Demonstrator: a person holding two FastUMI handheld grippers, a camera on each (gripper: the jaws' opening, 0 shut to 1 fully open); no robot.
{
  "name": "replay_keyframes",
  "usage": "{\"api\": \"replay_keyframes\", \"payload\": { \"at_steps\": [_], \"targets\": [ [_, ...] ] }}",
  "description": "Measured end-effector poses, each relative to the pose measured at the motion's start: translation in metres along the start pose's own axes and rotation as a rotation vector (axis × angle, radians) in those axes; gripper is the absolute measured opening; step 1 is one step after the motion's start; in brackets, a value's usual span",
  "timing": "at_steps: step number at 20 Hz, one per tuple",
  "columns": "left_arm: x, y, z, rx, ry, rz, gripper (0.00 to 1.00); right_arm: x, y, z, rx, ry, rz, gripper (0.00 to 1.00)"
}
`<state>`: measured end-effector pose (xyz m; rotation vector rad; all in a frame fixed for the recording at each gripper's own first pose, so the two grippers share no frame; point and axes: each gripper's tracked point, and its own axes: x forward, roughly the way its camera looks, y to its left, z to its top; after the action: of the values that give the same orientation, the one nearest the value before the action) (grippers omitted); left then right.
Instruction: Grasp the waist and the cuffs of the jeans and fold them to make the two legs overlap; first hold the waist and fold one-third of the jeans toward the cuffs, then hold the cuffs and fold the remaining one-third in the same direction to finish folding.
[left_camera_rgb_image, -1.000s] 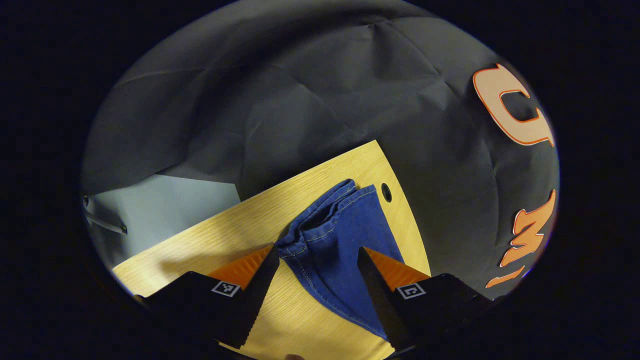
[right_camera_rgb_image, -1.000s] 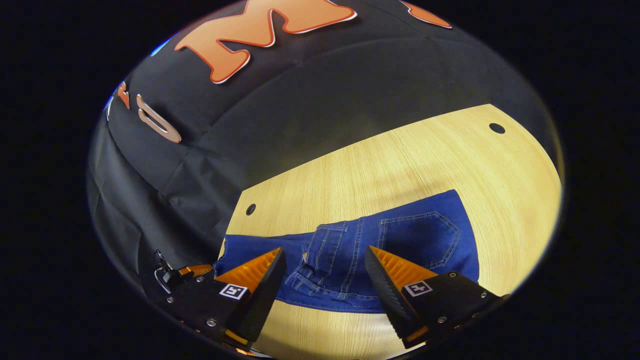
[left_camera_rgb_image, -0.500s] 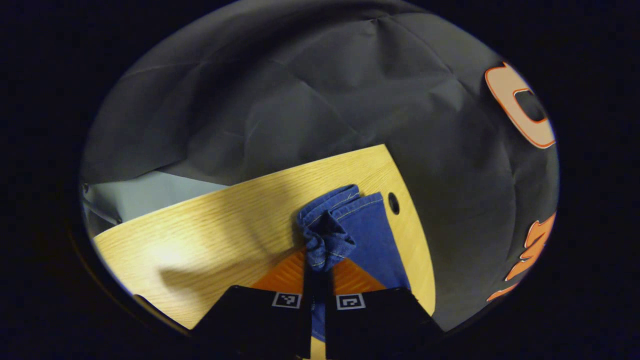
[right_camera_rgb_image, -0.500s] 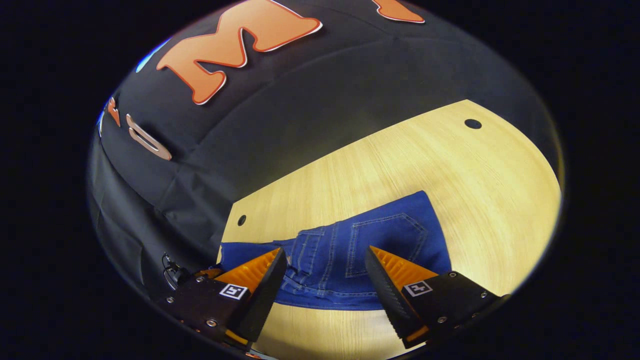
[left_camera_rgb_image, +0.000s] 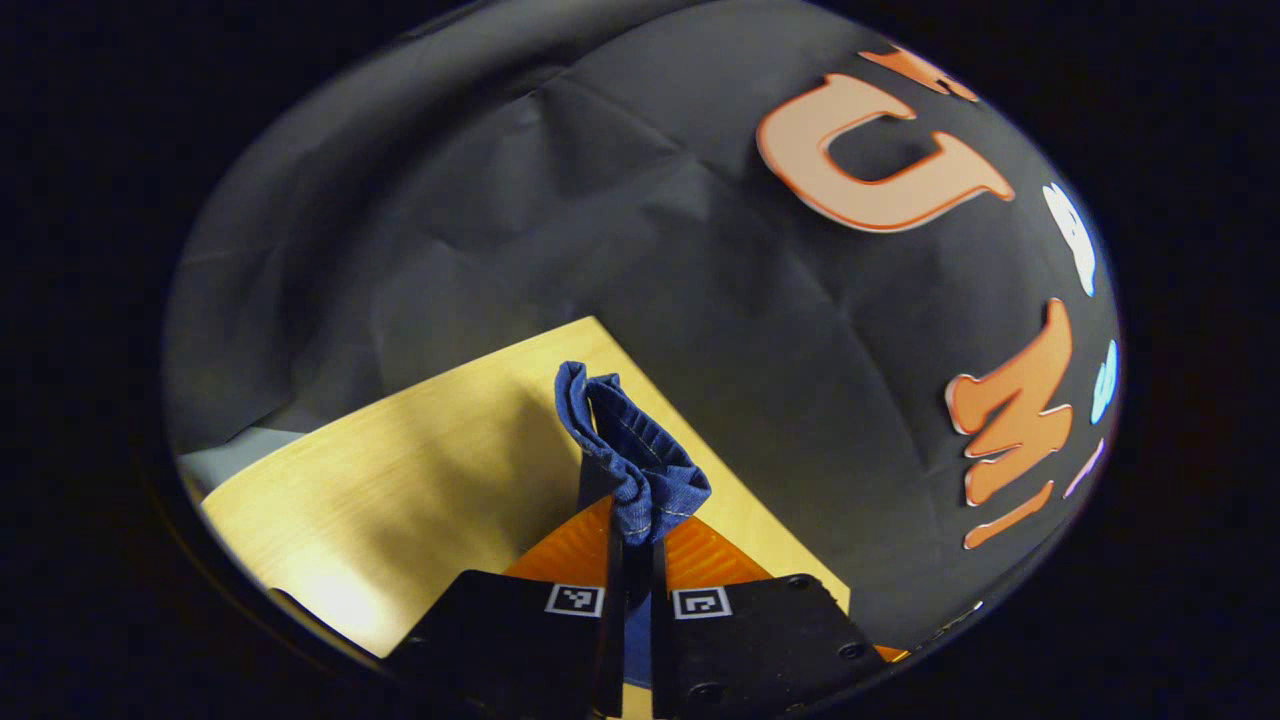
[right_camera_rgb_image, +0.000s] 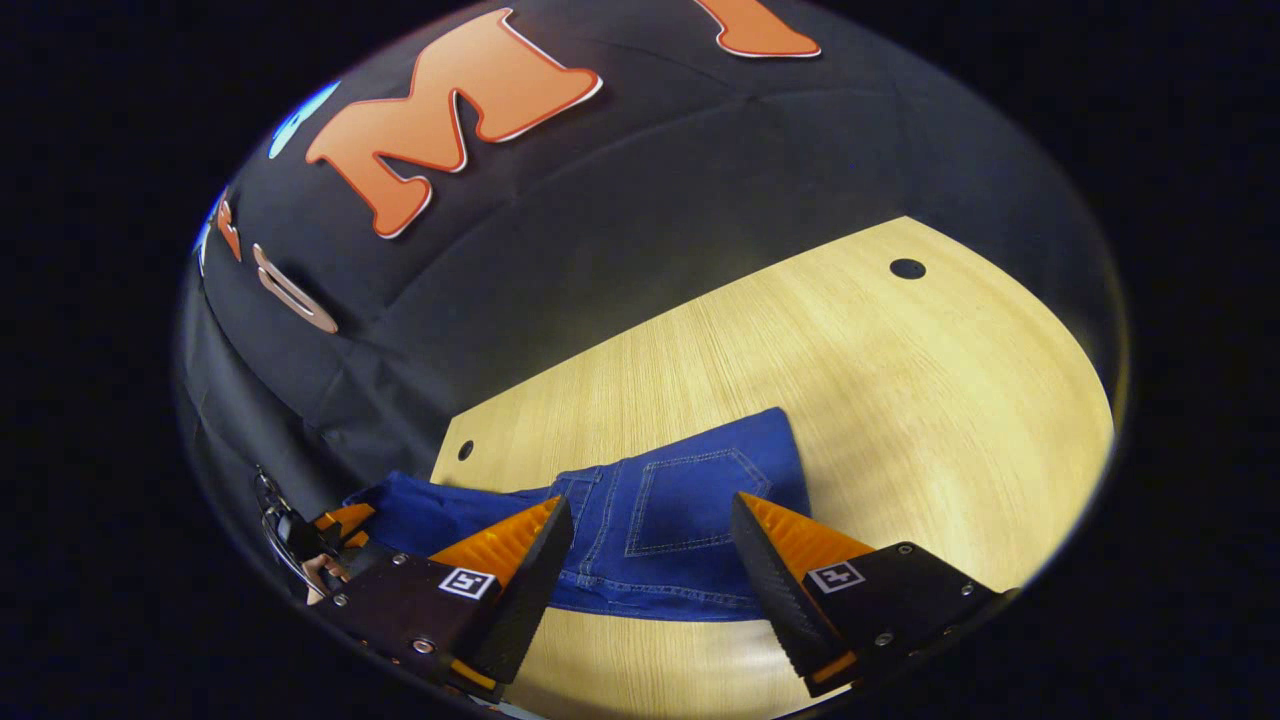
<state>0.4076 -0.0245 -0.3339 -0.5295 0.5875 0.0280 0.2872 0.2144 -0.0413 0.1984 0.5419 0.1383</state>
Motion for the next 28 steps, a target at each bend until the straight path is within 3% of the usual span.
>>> {"api": "replay_keyframes", "payload": {
  "at_steps": [4,8,11,16,18,22,27,28],
  "targets": [
    [-0.031,-0.098,-0.018,0.11,-0.017,-0.107,0.11,-0.033,-0.021,0.029,0.003,-0.051,0.015,0.98],
    [-0.045,-0.184,-0.068,0.197,0.009,-0.217,0.11,-0.067,-0.047,0.051,0.04,-0.095,0.05,0.98],
    [-0.043,-0.236,-0.128,0.259,0.066,-0.268,0.11,-0.092,-0.069,0.057,0.095,-0.129,0.072,0.98],
    [-0.011,-0.31,-0.278,0.385,0.247,-0.311,0.11,-0.123,-0.128,0.044,0.189,-0.149,0.045,0.97],
    [0.004,-0.318,-0.339,0.478,0.333,-0.301,0.11,-0.132,-0.15,0.032,0.232,-0.146,0.022,0.97],
    [0.032,-0.291,-0.428,0.72,0.43,-0.155,0.1,-0.145,-0.179,0.006,0.299,-0.13,-0.007,0.97],
    [0.039,-0.248,-0.463,0.871,0.481,0.012,0.11,-0.149,-0.199,-0.008,0.317,-0.108,-0.039,0.97],
    [0.038,-0.248,-0.466,0.88,0.486,0.014,0.12,-0.149,-0.201,-0.009,0.308,-0.101,-0.046,0.97]
  ]
}}
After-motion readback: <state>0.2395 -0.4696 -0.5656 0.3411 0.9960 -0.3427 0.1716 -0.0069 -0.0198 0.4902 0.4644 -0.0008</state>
